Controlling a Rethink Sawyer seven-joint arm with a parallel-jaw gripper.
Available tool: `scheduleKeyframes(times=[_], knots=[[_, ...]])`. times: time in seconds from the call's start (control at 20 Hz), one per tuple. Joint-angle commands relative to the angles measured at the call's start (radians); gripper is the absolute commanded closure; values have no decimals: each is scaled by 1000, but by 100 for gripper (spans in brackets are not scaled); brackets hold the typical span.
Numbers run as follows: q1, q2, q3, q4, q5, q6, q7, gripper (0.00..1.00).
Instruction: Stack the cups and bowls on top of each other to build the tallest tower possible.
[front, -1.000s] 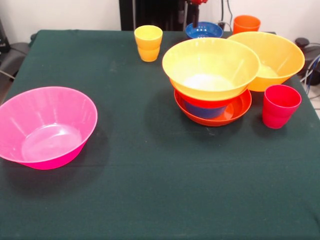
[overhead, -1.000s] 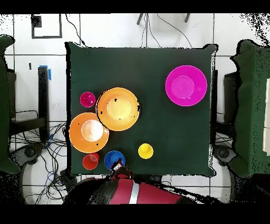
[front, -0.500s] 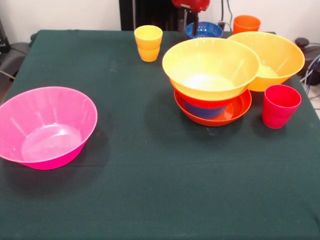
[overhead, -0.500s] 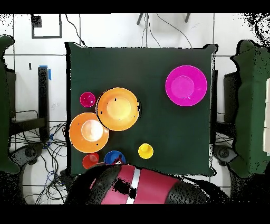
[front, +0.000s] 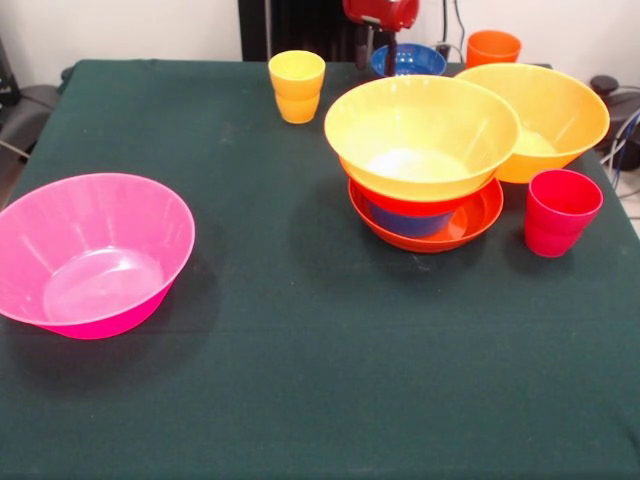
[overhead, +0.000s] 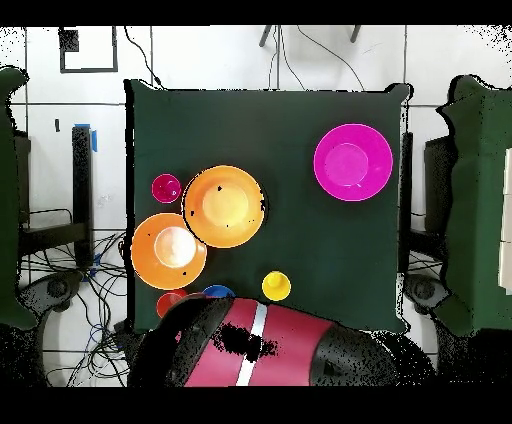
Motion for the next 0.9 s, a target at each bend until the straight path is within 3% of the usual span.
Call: scheduleKeyframes(times=[0.05, 0.5, 0.9], knots=[[10, 26, 52, -123, -27, -21, 109, 0], [26, -31, 41, -96, -78, 38, 51, 0], [48, -9, 28, -108, -117, 31, 53, 0]])
